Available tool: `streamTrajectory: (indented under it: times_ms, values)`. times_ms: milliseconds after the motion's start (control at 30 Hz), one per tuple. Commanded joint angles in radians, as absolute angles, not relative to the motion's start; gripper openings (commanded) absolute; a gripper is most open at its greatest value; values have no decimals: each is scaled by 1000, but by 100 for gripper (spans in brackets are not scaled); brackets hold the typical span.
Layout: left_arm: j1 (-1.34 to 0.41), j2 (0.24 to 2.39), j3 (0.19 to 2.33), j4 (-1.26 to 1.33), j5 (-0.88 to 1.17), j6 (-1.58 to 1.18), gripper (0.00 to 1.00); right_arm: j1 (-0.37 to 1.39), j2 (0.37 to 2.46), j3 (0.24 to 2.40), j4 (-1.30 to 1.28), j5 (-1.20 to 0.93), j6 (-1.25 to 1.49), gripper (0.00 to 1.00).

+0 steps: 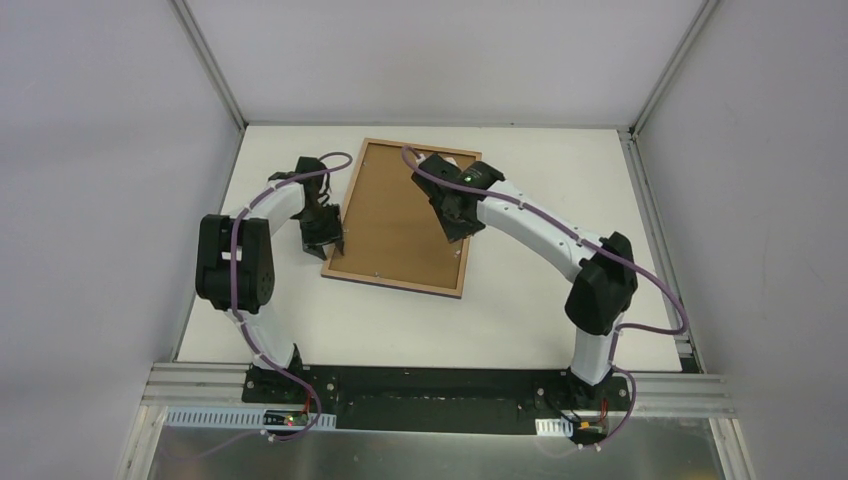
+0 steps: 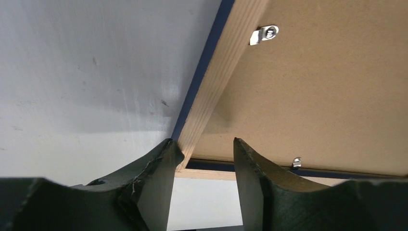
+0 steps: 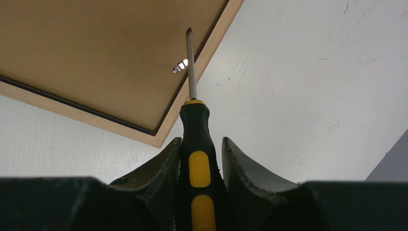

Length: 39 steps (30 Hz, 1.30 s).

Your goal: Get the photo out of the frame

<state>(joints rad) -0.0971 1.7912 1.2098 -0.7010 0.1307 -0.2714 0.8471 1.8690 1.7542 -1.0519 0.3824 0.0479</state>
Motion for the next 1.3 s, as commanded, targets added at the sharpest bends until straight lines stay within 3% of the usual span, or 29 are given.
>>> streamTrajectory:
  times_ms: [0,333,433,600,733,867,967,1133,1267]
  values:
    - [-106,1739,1179,-713,244,-330,51,831,1770,1799,-1120,396,77,0]
    - [-106,1543,1142,-718,278,-669,66,778,1622,1627,-1062,276,157,0]
    - [-106,1475,1094,-717,245,-741,75,791,1629,1626,-1046,148,140,0]
    - [-82,1454,1028,-724,296,-817,81,864,1673,1645,-1019,81,153,0]
    - [-71,1401,930,-711,336,-1050,90,864,1673,1635,-974,42,199,0]
    - [-71,1384,842,-622,368,-1238,92,862,1657,1607,-963,34,205,0]
    - [-75,1420,821,-545,369,-1313,88,864,1635,1578,-961,34,203,0]
    - [-78,1465,824,-512,332,-1345,62,863,1603,1533,-943,26,218,0]
    - [-89,1484,769,-495,317,-1387,54,865,1594,1513,-923,12,238,0]
